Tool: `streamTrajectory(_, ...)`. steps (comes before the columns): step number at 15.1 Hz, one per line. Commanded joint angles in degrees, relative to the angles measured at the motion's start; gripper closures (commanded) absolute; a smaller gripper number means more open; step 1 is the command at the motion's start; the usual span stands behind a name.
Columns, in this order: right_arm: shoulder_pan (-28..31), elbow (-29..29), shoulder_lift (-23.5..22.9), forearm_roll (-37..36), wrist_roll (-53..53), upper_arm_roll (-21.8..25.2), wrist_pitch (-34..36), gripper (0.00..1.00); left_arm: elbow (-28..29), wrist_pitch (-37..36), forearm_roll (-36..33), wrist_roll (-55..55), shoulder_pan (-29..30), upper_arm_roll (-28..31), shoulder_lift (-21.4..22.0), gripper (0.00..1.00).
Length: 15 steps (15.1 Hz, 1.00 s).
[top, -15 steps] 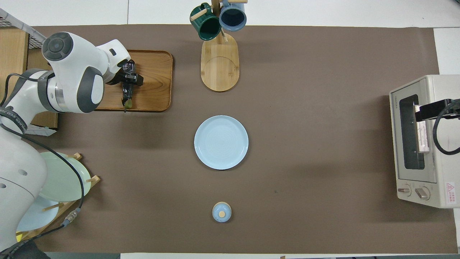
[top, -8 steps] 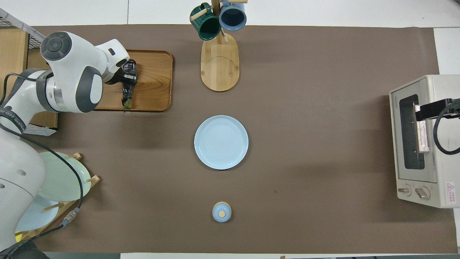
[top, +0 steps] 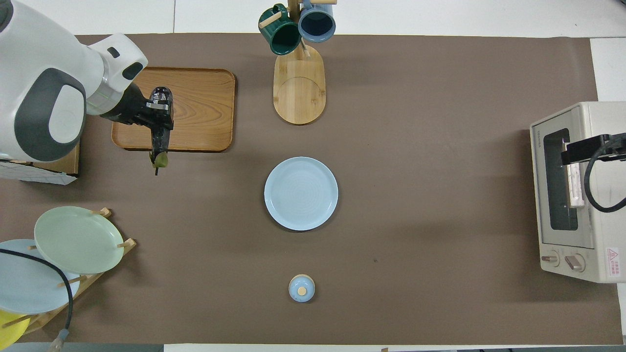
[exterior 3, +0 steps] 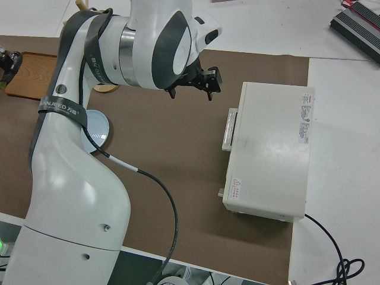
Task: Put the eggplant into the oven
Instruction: 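Carry the eggplant with the left gripper over the blue plate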
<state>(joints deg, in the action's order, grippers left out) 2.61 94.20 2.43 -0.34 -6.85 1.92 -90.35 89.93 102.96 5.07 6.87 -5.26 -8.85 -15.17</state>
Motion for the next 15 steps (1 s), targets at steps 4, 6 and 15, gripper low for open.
streamTrajectory(4, 0.7, 1.8, 1.0, 0.7, -0.1, -0.3, -1.0, 0.0, 14.5, 3.6, 2.2, 14.5, -12.9, 0.7, 9.8, 1.0)
streamTrajectory(6, 0.8, 6.2, 2.8, 0.4, 0.0, -0.2, -4.7, 0.87, 21.5, 13.9, 2.6, 19.9, -17.9, 0.7, 11.4, 1.0)
streamTrajectory(15, 3.4, 15.9, 1.3, -9.1, 2.4, -0.1, -16.2, 1.0, 24.9, 32.2, 2.5, 25.2, -27.4, 1.0, 0.8, 1.0)
